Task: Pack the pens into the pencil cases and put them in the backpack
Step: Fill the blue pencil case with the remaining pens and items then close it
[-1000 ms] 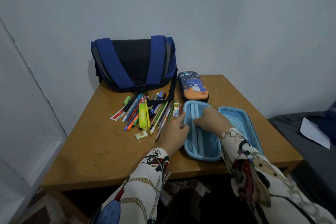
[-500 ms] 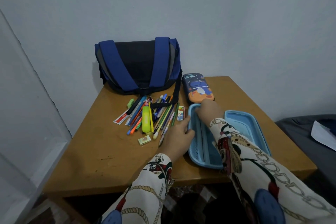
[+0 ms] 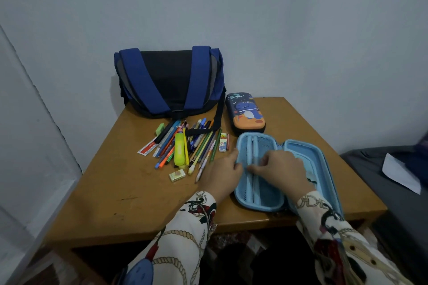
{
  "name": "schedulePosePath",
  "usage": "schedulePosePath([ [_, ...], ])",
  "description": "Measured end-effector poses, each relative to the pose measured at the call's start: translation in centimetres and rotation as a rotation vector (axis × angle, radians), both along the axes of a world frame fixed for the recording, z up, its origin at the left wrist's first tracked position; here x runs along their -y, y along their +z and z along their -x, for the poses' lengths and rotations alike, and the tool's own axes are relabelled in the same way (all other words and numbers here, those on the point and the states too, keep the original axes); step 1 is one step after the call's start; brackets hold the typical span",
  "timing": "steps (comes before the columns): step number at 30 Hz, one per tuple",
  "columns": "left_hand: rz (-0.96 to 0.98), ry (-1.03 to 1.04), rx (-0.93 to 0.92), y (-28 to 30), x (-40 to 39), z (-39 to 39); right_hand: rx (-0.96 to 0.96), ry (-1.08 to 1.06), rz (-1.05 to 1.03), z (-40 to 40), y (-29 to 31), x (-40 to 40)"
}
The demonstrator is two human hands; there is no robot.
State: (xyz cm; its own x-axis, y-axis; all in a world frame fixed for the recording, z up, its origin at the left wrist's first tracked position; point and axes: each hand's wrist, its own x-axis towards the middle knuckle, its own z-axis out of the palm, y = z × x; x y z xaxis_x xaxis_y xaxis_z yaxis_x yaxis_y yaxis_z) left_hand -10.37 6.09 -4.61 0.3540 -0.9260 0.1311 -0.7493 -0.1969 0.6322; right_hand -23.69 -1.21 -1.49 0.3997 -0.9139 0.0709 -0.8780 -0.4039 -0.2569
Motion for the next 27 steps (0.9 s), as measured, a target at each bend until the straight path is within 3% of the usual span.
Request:
schedulePosePath([
  [6, 0.014, 0.049, 0.102, 0.3, -0.4, 0.6, 0.046, 0.037, 0.033, 0.0, -0.5, -0.5],
  [15, 0.092, 0.056, -0.076, 0.2, -0.3, 0.6, 0.527, 0.003, -0.060, 1.6, -1.6, 0.1],
  [21, 0.229, 0.132, -0.297, 0.1, 0.3, 0.2, 0.578, -0.008, -0.103, 1.5, -1.9, 0.4],
  [23, 0.266, 0.231, -0.247, 0.3, 0.9, -0.5, 0.607, -0.012, -0.115, 1.6, -2.0, 0.4],
  [27, 0.228, 0.269, 0.047, 1.1, 2.5, -1.4, 0.650, -0.010, -0.126, 1.7, -2.0, 0.3],
])
